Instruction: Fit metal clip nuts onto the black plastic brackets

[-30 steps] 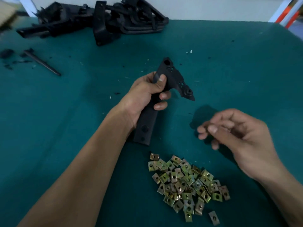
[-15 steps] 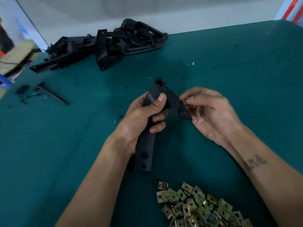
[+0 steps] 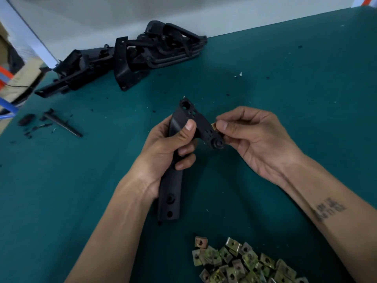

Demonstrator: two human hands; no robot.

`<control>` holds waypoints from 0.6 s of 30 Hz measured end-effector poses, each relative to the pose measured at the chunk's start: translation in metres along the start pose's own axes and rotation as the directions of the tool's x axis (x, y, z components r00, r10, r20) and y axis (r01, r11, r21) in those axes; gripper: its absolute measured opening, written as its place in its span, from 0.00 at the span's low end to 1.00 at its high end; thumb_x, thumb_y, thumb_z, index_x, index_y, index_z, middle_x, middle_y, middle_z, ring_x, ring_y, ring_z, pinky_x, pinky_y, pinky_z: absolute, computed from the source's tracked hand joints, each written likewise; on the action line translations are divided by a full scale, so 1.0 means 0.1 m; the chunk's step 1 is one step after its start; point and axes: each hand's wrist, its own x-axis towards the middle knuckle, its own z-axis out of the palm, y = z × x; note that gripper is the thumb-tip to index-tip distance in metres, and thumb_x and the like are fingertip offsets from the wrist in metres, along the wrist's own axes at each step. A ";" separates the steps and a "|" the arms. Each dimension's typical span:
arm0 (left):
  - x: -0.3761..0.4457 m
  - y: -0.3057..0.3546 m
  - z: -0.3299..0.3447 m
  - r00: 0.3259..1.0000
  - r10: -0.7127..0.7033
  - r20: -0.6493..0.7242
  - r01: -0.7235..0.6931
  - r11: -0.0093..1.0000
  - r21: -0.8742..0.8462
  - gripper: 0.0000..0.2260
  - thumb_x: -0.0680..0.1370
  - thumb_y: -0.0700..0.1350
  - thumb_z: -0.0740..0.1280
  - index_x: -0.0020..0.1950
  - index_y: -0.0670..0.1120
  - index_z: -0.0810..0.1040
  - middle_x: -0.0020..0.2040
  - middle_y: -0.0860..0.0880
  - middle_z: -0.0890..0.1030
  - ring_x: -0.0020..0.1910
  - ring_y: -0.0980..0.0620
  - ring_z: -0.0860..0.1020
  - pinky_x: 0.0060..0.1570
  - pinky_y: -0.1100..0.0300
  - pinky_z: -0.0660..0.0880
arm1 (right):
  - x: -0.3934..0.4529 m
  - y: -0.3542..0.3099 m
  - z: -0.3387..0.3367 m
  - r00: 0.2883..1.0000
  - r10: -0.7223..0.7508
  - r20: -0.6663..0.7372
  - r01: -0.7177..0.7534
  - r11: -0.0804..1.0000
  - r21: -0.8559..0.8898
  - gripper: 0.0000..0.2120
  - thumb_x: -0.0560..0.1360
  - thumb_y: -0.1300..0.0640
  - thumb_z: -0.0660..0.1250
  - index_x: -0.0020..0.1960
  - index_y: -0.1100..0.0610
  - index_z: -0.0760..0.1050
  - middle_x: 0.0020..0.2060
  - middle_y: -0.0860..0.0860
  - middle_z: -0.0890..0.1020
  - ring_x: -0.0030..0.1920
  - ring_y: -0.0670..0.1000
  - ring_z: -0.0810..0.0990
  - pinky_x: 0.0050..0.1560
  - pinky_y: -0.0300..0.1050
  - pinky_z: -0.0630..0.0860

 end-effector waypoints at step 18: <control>0.00 -0.01 0.00 0.997 0.056 -0.053 -0.050 0.993 0.105 0.08 0.77 0.43 0.68 0.48 0.43 0.70 0.35 0.51 0.69 0.27 0.56 0.62 0.21 0.66 0.61 | -0.10 0.01 0.10 0.998 0.026 -0.059 -0.023 0.998 0.051 0.04 0.63 0.67 0.75 0.38 0.65 0.83 0.37 0.59 0.85 0.39 0.53 0.85 0.45 0.42 0.83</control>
